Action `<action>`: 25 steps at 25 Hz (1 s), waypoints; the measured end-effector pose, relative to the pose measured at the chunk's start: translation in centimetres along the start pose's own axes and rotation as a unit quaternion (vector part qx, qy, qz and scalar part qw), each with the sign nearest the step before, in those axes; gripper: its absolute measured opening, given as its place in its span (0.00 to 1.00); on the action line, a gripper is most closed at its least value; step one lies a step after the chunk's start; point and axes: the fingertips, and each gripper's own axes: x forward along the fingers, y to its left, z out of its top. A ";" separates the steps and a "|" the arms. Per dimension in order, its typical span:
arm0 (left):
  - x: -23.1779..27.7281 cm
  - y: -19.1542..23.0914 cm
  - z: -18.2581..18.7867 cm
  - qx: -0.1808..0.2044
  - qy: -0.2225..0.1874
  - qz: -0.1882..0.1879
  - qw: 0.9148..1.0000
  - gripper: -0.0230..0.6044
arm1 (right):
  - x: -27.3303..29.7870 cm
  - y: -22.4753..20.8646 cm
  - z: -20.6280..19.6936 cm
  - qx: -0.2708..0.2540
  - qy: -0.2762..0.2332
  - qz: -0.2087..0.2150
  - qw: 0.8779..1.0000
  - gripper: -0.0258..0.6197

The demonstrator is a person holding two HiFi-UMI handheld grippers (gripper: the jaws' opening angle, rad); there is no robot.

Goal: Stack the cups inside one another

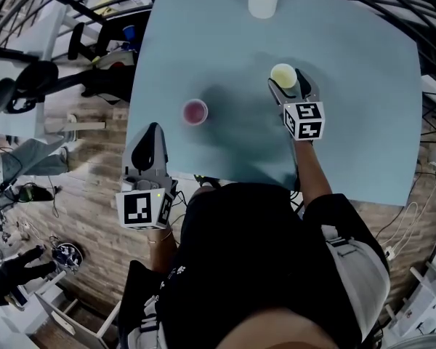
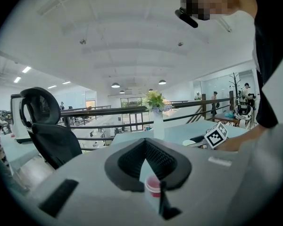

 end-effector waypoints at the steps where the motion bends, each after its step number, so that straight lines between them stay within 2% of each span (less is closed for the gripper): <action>1: -0.1 0.0 0.0 0.000 0.000 0.000 1.000 0.02 | 0.0 0.0 0.0 -0.001 0.001 0.000 1.000 0.57; 14: -0.5 0.2 -0.1 -0.001 0.000 -0.006 1.000 0.02 | -0.9 1.4 0.8 -0.021 -0.002 0.005 1.000 0.58; 21: -0.8 1.0 0.0 -0.008 -0.014 -0.012 1.000 0.02 | -1.8 3.6 2.1 -0.025 -0.021 0.016 0.999 0.58; 25: -1.1 1.2 -0.5 -0.008 -0.007 -0.017 1.000 0.02 | -2.4 4.6 2.9 -0.025 -0.033 0.019 0.999 0.58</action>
